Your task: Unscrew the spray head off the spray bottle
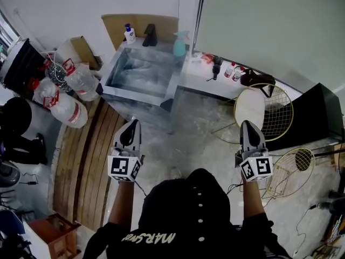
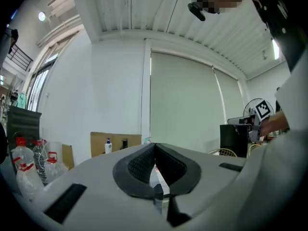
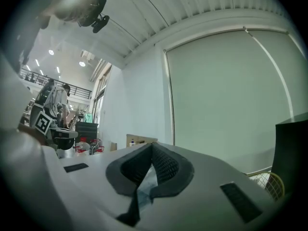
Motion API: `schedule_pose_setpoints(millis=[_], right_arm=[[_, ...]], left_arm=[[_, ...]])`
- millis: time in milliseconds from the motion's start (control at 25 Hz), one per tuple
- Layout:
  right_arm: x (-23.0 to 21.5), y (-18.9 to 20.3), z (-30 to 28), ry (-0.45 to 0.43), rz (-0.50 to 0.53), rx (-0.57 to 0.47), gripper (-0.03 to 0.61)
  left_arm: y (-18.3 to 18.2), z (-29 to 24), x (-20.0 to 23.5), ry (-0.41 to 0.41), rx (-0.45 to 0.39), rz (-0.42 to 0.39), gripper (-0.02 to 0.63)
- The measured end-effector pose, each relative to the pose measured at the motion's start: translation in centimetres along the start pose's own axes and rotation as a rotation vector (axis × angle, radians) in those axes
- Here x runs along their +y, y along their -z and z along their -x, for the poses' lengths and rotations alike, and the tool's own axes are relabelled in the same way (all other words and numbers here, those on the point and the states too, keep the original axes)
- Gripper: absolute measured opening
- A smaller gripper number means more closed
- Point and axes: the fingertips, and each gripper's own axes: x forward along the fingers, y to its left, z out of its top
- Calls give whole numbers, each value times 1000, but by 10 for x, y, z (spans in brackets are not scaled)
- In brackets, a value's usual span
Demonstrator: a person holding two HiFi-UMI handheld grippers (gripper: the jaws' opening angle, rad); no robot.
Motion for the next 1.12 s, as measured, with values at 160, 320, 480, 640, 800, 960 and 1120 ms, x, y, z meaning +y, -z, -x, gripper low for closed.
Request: schedule_pose_setpoints(millis=[160, 320, 480, 640, 800, 960, 1120], right_arm=[[-14, 8, -21, 6, -24, 15, 12], [-28, 26, -50, -1, -44, 26, 12], [-47, 40, -98, -21, -60, 24, 12], [-71, 42, -158, -63, -69, 22, 12], [-99, 38, -217, -118, -64, 15, 12], [-125, 38, -270, -168, -77, 22, 12], [-141, 40, -313, -220, -89, 35, 12]], left_arm=[[5, -28, 3, 19, 21, -9, 25], [16, -58, 4, 20, 42, -15, 25], [23, -99, 10, 23, 63, -17, 25], [19, -153, 22, 9, 76, -33, 25], [6, -209, 28, -5, 70, -31, 25], [4, -260, 31, -20, 86, -26, 25], [5, -293, 35, -44, 109, -15, 25]])
